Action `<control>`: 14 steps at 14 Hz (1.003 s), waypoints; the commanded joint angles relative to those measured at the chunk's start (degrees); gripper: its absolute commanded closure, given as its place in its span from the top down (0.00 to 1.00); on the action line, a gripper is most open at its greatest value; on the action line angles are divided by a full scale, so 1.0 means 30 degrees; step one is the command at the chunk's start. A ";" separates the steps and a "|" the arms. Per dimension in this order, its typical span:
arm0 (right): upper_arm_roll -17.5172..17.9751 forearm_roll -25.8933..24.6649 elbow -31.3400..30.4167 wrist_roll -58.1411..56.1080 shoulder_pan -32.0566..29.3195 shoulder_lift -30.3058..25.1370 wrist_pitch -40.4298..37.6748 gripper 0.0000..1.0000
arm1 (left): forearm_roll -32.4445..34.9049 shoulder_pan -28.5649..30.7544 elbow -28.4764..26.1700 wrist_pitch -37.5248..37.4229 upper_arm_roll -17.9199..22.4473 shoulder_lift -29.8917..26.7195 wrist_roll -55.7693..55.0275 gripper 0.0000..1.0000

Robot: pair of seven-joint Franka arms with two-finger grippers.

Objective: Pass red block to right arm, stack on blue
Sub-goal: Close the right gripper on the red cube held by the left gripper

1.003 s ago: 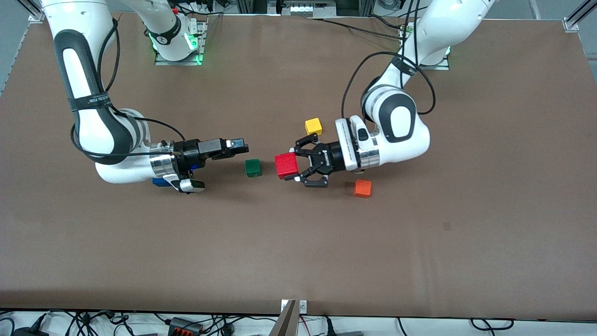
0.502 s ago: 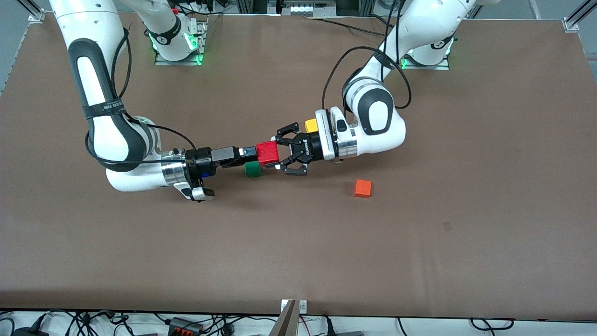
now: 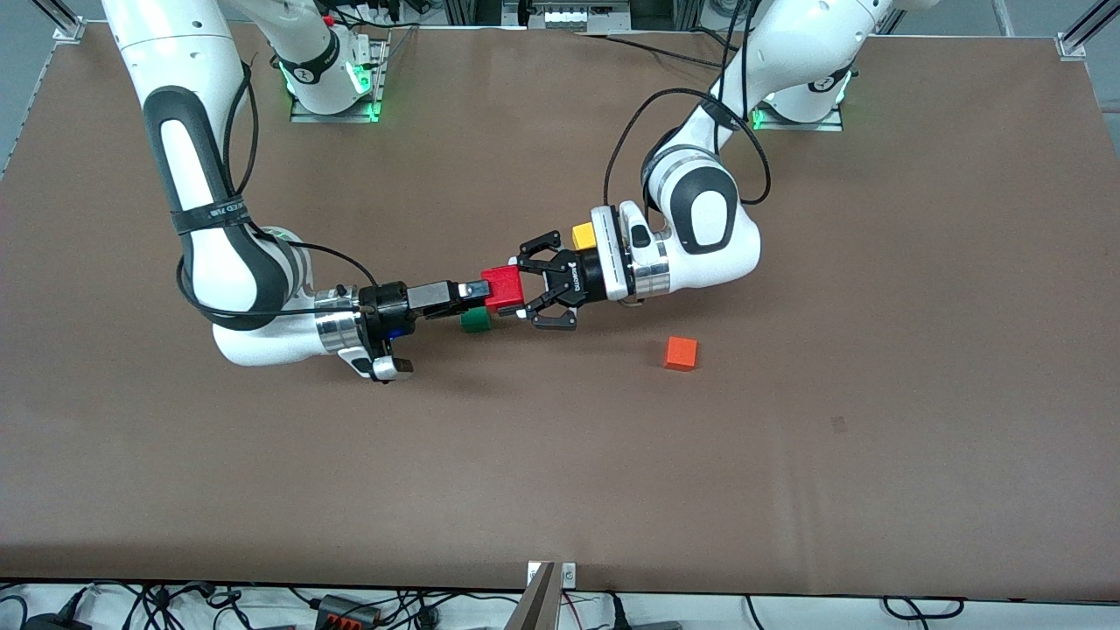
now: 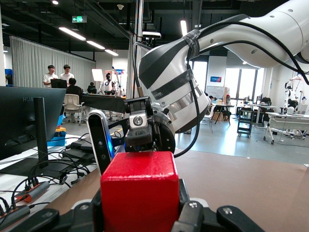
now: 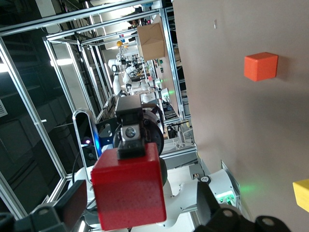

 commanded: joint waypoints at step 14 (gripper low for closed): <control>-0.0130 0.0197 0.1052 0.0393 0.0439 0.0249 -0.0150 0.04 | -0.0686 -0.0077 -0.0043 0.0386 0.0038 -0.0107 0.0799 0.99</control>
